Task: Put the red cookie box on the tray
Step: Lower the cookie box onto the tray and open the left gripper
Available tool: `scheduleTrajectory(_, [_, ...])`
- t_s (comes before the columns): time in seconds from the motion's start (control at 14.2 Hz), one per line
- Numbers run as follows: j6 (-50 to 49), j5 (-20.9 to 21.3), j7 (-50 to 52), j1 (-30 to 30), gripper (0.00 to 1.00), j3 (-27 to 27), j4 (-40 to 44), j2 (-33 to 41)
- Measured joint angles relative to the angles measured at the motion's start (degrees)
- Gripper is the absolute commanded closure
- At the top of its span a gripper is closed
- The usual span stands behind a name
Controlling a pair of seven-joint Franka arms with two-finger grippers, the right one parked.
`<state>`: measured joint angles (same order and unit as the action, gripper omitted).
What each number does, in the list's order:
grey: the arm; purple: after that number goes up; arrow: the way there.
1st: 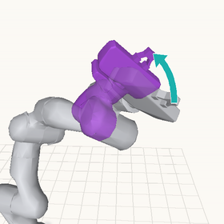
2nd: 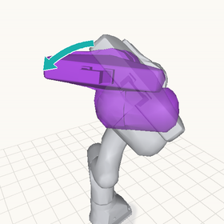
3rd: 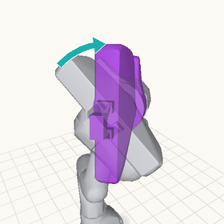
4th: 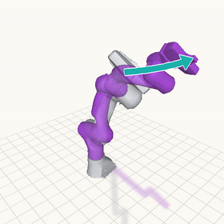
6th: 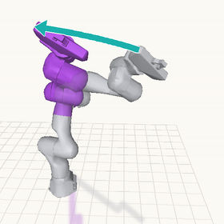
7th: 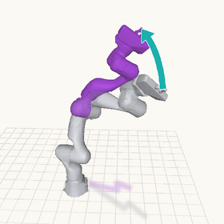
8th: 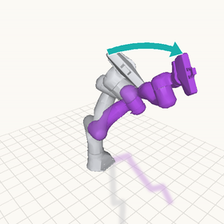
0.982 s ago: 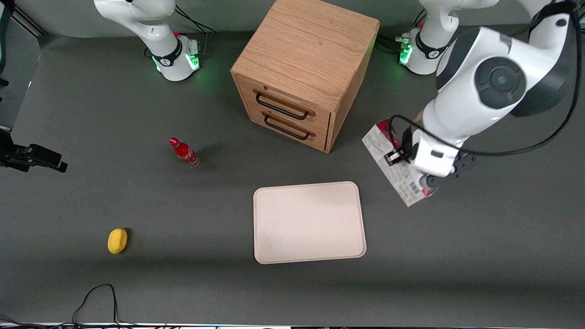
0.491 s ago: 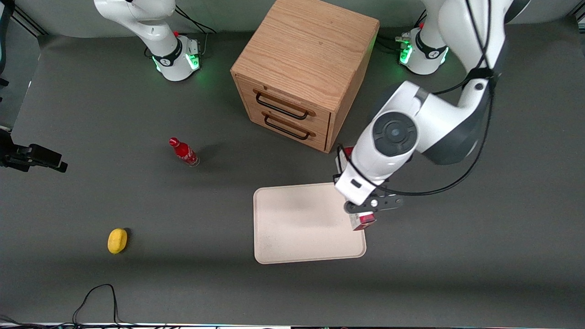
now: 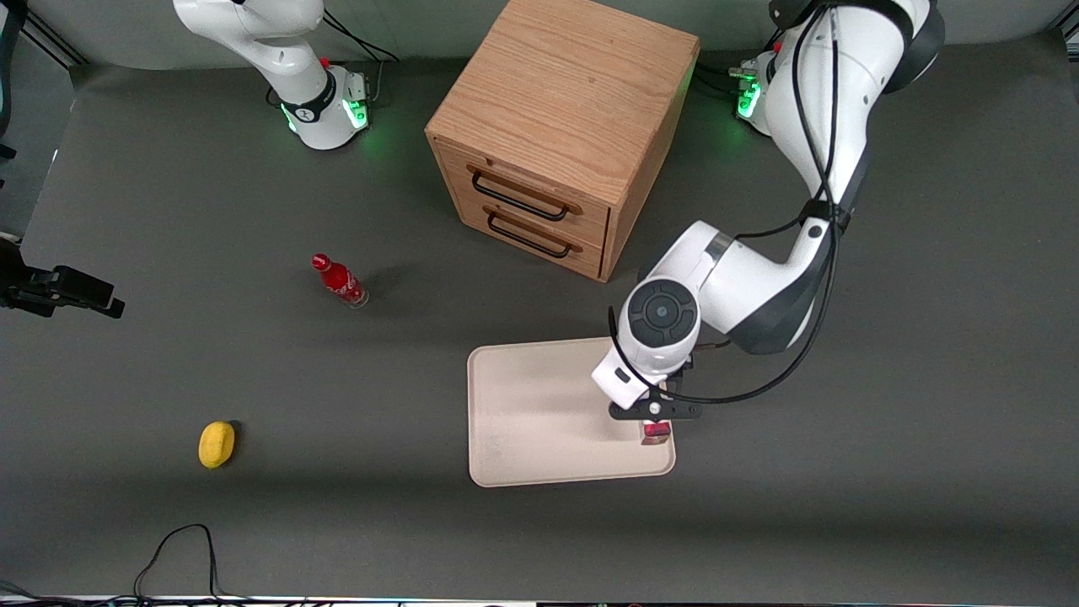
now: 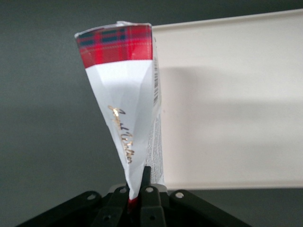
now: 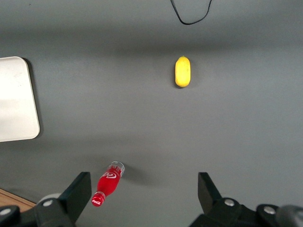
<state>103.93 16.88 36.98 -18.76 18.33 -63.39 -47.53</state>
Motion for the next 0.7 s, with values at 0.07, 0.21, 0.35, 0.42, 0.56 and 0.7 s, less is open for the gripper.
scheduleTrajectory(0.07, [1.38, 0.08, -0.13, -0.07, 1.00, -0.57, 0.14, -0.85])
scheduleTrajectory(0.21, [4.03, 0.18, -0.18, -0.26, 1.00, -1.63, 0.21, -2.14])
scheduleTrajectory(0.35, [6.22, 0.19, -0.21, -0.35, 1.00, -2.49, 0.23, -3.16])
scheduleTrajectory(0.42, [7.15, 0.19, -0.21, -0.36, 1.00, -2.64, 0.24, -3.66])
scheduleTrajectory(0.56, [8.85, 0.15, -0.07, -0.44, 1.00, -2.75, 0.24, -4.68])
scheduleTrajectory(0.7, [9.53, 0.13, 0.35, -0.53, 1.00, -2.76, 0.24, -5.23])
